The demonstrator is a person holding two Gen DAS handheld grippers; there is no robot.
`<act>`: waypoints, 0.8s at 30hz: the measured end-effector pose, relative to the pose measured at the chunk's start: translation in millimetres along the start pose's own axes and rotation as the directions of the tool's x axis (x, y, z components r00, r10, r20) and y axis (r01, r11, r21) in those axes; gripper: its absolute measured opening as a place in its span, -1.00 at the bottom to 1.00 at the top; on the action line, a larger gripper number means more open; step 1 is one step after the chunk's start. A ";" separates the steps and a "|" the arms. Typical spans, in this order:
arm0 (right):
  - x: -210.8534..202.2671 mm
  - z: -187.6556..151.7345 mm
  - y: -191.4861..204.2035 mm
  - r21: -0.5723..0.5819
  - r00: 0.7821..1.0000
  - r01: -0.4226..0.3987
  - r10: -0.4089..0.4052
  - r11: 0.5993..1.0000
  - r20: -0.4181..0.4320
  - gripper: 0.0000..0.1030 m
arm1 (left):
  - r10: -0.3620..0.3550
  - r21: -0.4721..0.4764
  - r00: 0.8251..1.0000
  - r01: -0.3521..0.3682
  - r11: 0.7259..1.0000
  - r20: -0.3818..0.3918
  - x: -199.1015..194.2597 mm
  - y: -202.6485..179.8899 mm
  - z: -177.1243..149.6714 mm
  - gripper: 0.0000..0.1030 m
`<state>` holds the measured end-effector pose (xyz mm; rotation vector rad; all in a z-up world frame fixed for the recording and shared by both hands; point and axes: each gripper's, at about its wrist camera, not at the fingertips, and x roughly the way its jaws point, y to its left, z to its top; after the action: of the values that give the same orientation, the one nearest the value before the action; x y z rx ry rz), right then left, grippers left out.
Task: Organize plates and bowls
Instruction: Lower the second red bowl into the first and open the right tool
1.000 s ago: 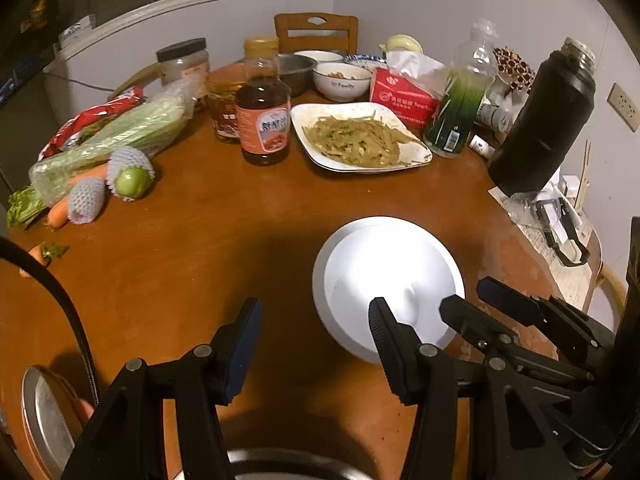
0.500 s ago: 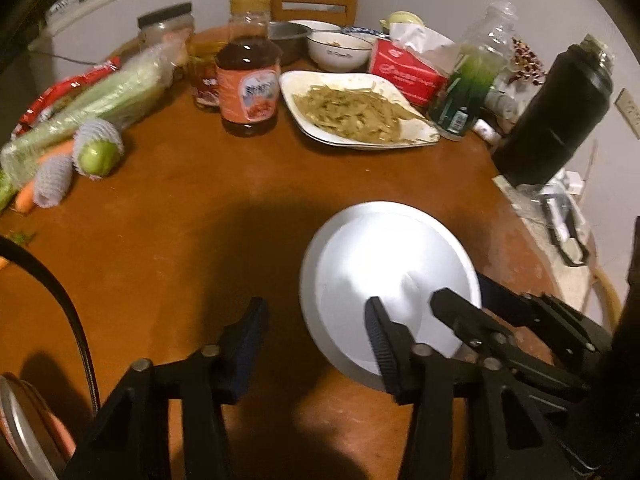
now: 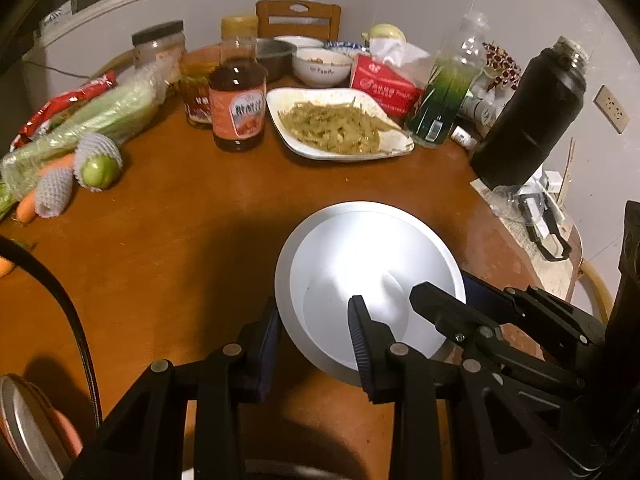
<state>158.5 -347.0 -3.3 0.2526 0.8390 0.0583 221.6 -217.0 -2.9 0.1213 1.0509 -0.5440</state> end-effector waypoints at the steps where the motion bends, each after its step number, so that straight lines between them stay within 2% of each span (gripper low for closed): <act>1: -2.7 0.3 2.9 -0.006 1.000 -0.001 0.001 1.000 0.006 -0.44 | 0.003 -0.002 1.000 -0.003 1.000 0.012 -6.3 1.0 -1.0 -0.35; 13: -43.7 -2.7 54.7 -0.085 0.995 -0.045 0.052 0.995 0.082 -0.43 | 0.056 -0.027 0.992 -0.053 0.998 0.114 -75.5 19.8 -29.4 -0.35; 24: -76.6 -25.7 102.1 -0.156 0.988 -0.073 0.093 0.985 0.120 -0.42 | 0.085 -0.062 0.982 -0.075 0.995 0.171 -122.2 35.2 -71.2 -0.35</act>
<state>93.2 -254.5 60.9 0.1462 0.6937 0.1819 135.9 -116.9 59.4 0.0658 0.8867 -0.4441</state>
